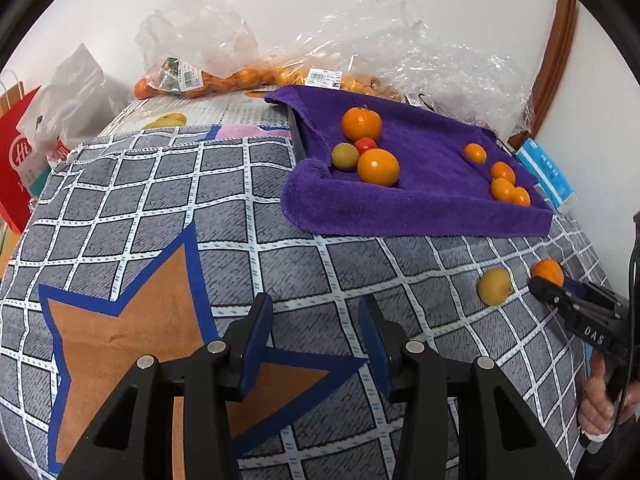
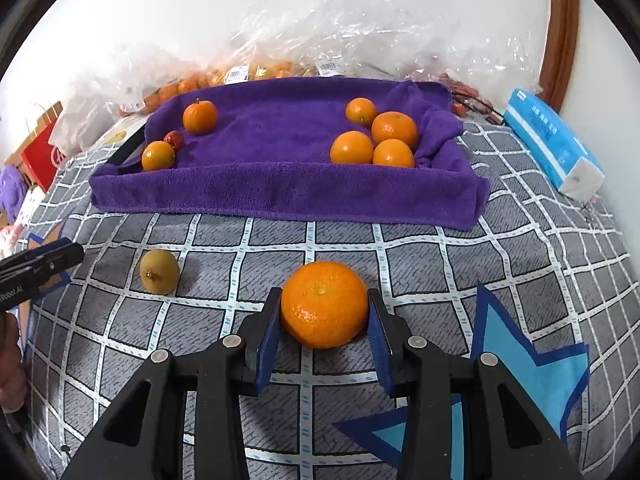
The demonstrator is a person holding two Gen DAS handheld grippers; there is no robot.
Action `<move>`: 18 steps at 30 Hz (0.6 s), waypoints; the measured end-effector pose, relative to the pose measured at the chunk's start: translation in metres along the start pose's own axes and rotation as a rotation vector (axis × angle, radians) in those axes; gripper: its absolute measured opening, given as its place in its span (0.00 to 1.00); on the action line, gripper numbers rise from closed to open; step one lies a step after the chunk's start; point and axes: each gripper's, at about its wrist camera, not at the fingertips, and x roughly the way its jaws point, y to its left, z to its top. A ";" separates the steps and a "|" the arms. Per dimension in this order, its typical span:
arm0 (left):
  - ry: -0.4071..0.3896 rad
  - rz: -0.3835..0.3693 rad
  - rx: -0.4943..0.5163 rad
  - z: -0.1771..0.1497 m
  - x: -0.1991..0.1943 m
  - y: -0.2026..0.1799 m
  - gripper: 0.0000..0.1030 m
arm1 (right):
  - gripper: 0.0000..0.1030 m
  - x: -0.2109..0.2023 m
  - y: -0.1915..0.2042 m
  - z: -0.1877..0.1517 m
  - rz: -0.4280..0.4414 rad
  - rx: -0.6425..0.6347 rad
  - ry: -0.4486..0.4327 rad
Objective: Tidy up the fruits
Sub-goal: 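Grasp the yellow-green fruit on the bed with the left tool while the right tool holds its orange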
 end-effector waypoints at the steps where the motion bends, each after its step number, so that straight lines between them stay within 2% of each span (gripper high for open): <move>1: 0.003 -0.001 0.004 -0.001 -0.001 -0.002 0.40 | 0.39 0.000 -0.001 0.000 0.005 0.002 0.001; 6: -0.004 -0.039 0.024 -0.005 -0.011 -0.028 0.40 | 0.39 -0.005 -0.007 -0.001 0.027 0.011 -0.004; 12: -0.008 -0.141 0.088 0.000 -0.010 -0.070 0.40 | 0.39 -0.019 -0.030 -0.007 -0.036 0.025 -0.040; 14: 0.005 -0.158 0.101 0.001 -0.004 -0.082 0.40 | 0.39 -0.023 -0.038 -0.012 -0.071 0.024 -0.044; 18: 0.012 -0.177 0.111 0.003 0.004 -0.098 0.40 | 0.39 -0.027 -0.048 -0.019 -0.064 0.043 -0.044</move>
